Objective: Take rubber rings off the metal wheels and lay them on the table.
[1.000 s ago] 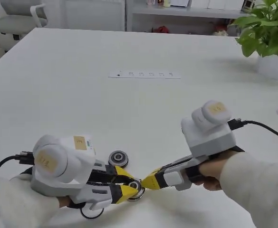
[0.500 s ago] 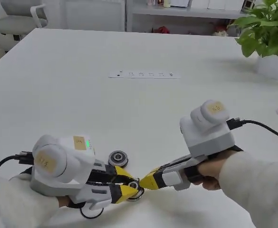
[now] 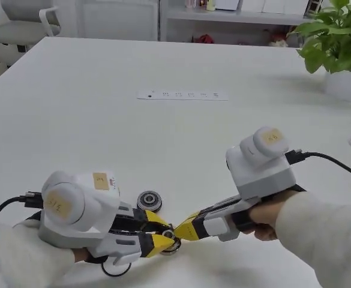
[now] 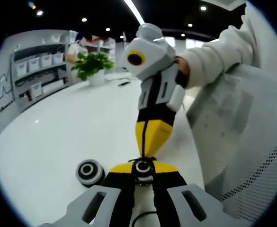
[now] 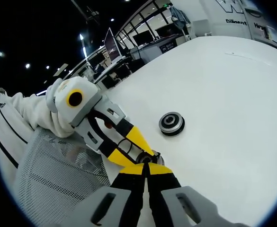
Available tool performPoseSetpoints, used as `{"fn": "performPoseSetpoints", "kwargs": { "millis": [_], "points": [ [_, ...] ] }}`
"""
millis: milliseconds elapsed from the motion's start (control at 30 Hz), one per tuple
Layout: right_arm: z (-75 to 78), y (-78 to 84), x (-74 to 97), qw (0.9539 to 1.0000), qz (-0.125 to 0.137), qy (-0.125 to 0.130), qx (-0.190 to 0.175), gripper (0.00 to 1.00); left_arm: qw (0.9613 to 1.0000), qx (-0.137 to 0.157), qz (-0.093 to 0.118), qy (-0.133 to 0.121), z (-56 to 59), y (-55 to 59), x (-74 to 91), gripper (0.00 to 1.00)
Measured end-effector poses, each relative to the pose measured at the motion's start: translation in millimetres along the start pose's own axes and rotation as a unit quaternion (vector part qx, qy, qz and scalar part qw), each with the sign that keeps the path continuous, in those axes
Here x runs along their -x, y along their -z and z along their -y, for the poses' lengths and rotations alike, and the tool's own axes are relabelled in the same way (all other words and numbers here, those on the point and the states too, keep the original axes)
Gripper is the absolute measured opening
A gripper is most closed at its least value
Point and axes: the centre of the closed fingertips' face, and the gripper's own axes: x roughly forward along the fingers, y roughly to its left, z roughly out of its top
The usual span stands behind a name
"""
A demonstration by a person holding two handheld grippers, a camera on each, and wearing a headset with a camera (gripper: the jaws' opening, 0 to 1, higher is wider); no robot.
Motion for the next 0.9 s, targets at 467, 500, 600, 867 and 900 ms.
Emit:
{"fn": "performPoseSetpoints", "kwargs": {
  "millis": [467, 500, 600, 867, 900],
  "points": [
    [-3.6, -4.1, 1.3, 1.0000, 0.004, -0.006, 0.004, 0.00, 1.0000, -0.002, -0.002, -0.001, 0.1, 0.0, 0.1, 0.14],
    [-3.5, -4.8, 1.7, 1.0000, 0.005, -0.007, 0.002, 0.00, 1.0000, -0.002, -0.002, -0.001, 0.1, 0.0, 0.1, 0.14],
    [-2.8, -5.8, 2.4, 0.9999, 0.007, -0.007, 0.000, 0.00, 1.0000, -0.001, -0.002, -0.002, 0.2, -0.1, 0.0, 0.14],
    [-1.1, -11.8, 5.3, 0.9998, 0.019, -0.004, 0.000, 0.00, 1.0000, -0.003, -0.004, -0.007, -1.2, 0.4, 0.9, 0.14],
    [-0.9, -12.1, 5.4, 0.9998, 0.020, -0.004, 0.000, 0.00, 1.0000, -0.003, -0.004, -0.007, -1.6, 0.7, 1.2, 0.14]
  ]
}}
